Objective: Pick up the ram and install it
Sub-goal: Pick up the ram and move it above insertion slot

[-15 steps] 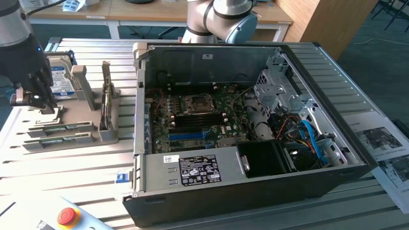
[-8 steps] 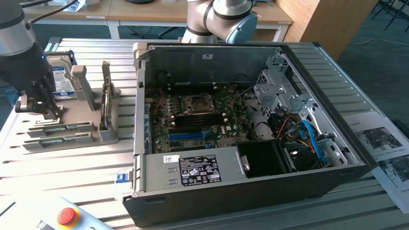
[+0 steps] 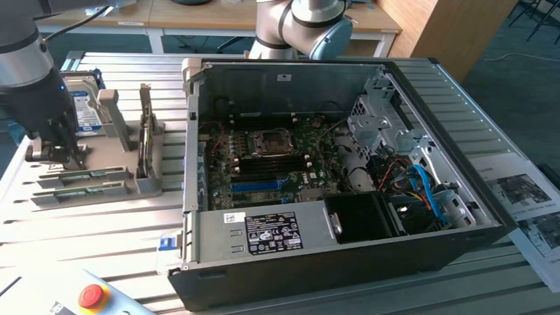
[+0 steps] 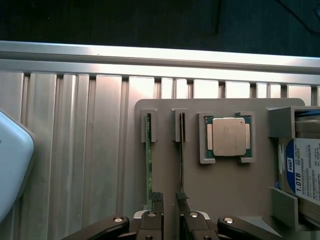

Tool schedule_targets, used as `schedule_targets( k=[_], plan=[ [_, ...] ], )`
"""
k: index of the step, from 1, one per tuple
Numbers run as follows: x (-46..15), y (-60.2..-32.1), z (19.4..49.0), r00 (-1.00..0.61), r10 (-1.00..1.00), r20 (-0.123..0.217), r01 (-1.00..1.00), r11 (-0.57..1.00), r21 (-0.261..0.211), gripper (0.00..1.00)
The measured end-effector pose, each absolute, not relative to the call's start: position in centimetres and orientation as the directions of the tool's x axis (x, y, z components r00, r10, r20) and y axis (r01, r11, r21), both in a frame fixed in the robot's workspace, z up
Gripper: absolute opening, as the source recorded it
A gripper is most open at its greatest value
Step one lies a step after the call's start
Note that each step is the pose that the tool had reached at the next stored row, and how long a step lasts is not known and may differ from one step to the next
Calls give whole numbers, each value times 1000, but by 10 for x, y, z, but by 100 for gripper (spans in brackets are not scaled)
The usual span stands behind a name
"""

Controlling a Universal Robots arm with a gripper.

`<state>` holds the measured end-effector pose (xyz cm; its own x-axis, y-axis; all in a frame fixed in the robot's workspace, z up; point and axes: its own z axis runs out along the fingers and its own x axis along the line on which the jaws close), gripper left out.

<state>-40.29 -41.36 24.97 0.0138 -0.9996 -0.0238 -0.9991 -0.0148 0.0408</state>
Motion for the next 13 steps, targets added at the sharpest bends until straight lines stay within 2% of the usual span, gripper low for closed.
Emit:
schedule_targets(
  k=[6,13],
  plan=[
    [-403,-415,249,14,-1000,-24,-999,-15,40,24],
    [-403,-430,250,14,-1000,-24,-999,-15,41,24]
  ],
)
